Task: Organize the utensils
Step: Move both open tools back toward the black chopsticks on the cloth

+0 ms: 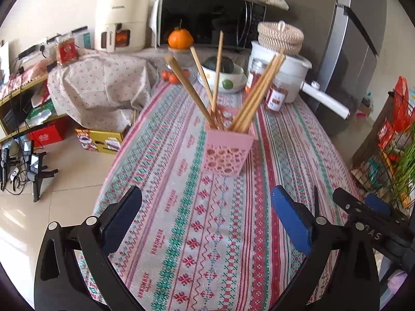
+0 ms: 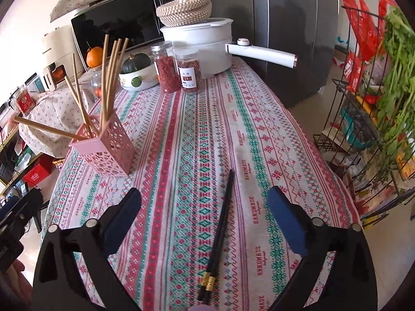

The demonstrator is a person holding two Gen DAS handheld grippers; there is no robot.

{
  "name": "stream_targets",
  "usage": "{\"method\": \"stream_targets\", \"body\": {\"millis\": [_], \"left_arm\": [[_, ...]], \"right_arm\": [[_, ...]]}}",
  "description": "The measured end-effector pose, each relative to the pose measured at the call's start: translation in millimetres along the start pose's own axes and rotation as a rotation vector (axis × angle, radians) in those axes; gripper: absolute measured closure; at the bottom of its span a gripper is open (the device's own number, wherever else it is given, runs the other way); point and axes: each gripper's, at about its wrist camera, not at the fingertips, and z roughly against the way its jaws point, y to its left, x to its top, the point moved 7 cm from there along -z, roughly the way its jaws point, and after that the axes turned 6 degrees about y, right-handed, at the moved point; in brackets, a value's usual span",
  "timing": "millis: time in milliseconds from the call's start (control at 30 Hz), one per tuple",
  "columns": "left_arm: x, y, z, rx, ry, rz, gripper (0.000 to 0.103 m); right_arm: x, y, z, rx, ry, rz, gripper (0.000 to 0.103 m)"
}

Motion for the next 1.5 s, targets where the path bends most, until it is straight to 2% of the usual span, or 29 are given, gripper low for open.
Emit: {"method": "stream_targets", "body": {"millis": [167, 233, 300, 333, 433, 600, 767, 1000, 1067, 1233, 1367, 1433, 1500], "left_arm": [[-21, -16, -37, -0.026, 0.162, -0.034, 0.007], [-29, -25, -52, -0.026, 0.223, -0.059, 0.007], [-36, -37, -67, -0.024, 0.278, -0.085, 0.007], [-38, -46, -75, -0.032, 0.312, -0.097, 0.007], [-39, -78, -95, -0.078, 0.398, -0.11, 0.007], [-33, -132, -123, -0.133, 0.514, -0.155, 0.007], [-23, -168, -150, -0.104, 0.569, -0.192, 0.011], [-20, -177, -173, -0.064, 0.617, -0.19, 0.017], [-19, -178, -178, -0.039, 0.613, -0.199, 0.019], [-14, -184, -191, -0.032, 0.611, -0.219, 0.018], [-13, -188, -196, -0.035, 0.616, -0.239, 0.016], [-17, -195, -196, -0.004, 0.619, -0.29, 0.016], [-17, -200, -195, 0.003, 0.602, -0.304, 0.021]], "right_arm": [[-19, -42, -15, 0.019, 0.119, -0.023, 0.007], [-28, -66, -23, 0.02, 0.178, -0.098, 0.007], [-39, -98, -34, -0.003, 0.287, -0.224, 0.007], [-42, -107, -36, 0.015, 0.312, -0.273, 0.007], [-43, -129, -32, 0.081, 0.314, -0.394, 0.007], [-40, -158, -23, 0.133, 0.279, -0.565, 0.007], [-39, -164, -24, 0.193, 0.305, -0.623, 0.007], [-33, -159, -23, 0.213, 0.299, -0.576, 0.007], [-34, -163, -23, 0.224, 0.304, -0.593, 0.007], [-36, -164, -25, 0.276, 0.331, -0.635, 0.007], [-37, -163, -25, 0.264, 0.336, -0.622, 0.007], [-37, -161, -27, 0.261, 0.344, -0.622, 0.007], [-38, -161, -28, 0.262, 0.351, -0.628, 0.007]]}}
